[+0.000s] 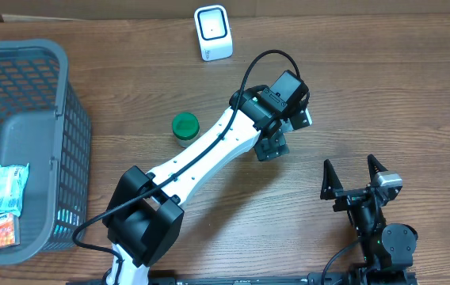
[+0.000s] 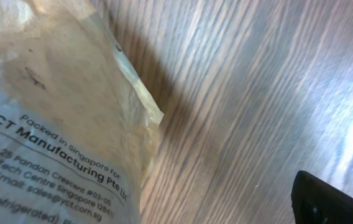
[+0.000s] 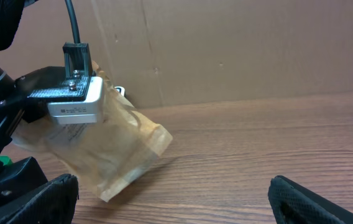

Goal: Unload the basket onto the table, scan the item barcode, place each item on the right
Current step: 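Hold the kraft pouch label in front of the white scanner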

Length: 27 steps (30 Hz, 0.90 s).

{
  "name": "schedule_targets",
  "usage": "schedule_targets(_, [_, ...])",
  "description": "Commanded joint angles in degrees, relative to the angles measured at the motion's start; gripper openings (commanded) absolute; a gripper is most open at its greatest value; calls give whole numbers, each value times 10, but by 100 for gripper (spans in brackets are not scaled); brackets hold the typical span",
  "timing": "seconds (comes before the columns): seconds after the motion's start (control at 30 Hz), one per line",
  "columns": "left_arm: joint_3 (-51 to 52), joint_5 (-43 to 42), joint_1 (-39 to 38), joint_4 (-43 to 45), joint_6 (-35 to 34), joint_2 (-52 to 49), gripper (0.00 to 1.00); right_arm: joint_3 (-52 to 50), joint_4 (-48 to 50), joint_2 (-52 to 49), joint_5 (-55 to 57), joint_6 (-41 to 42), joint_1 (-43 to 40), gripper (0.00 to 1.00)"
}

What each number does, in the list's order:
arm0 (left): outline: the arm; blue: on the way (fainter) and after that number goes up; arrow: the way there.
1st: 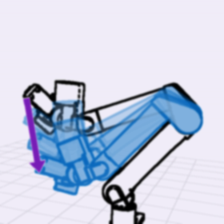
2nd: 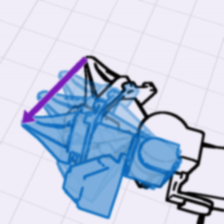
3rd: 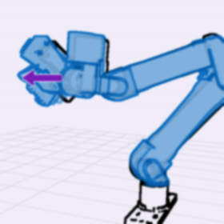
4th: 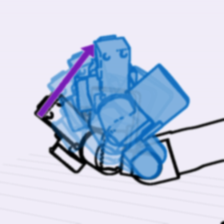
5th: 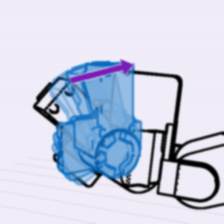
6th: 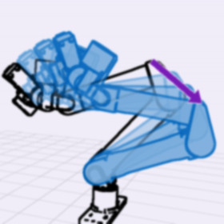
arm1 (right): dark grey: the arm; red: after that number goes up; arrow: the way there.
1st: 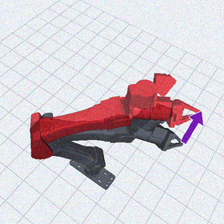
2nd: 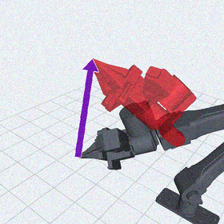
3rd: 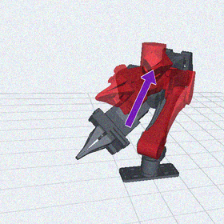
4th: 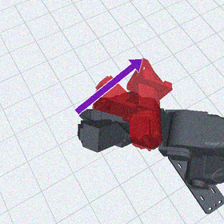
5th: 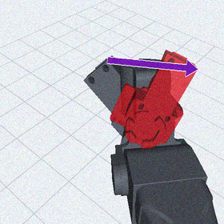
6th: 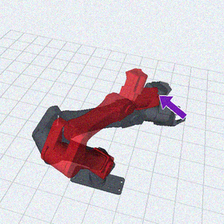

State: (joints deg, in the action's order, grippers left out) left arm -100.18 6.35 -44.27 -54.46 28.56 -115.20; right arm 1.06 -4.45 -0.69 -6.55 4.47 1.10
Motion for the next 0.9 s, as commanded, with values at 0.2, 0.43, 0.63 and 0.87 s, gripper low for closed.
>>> schedule_targets(0.2, [-20, -134, -3, 5, -96, 0, 93, -6, 3, 4, 7, 0, -4, 100])
schedule_targets(0.43, [-43, -143, -3, 2, -107, 10, 83, -6, 3, 4, 7, 0, -4, 100])
schedule_targets(0.63, [-54, 70, -7, -28, -123, 10, 75, -6, 3, 4, 7, 0, -4, 100])
schedule_targets(0.87, [-54, 388, -21, -67, -123, 10, 86, -6, 3, 4, 7, 0, -4, 100])
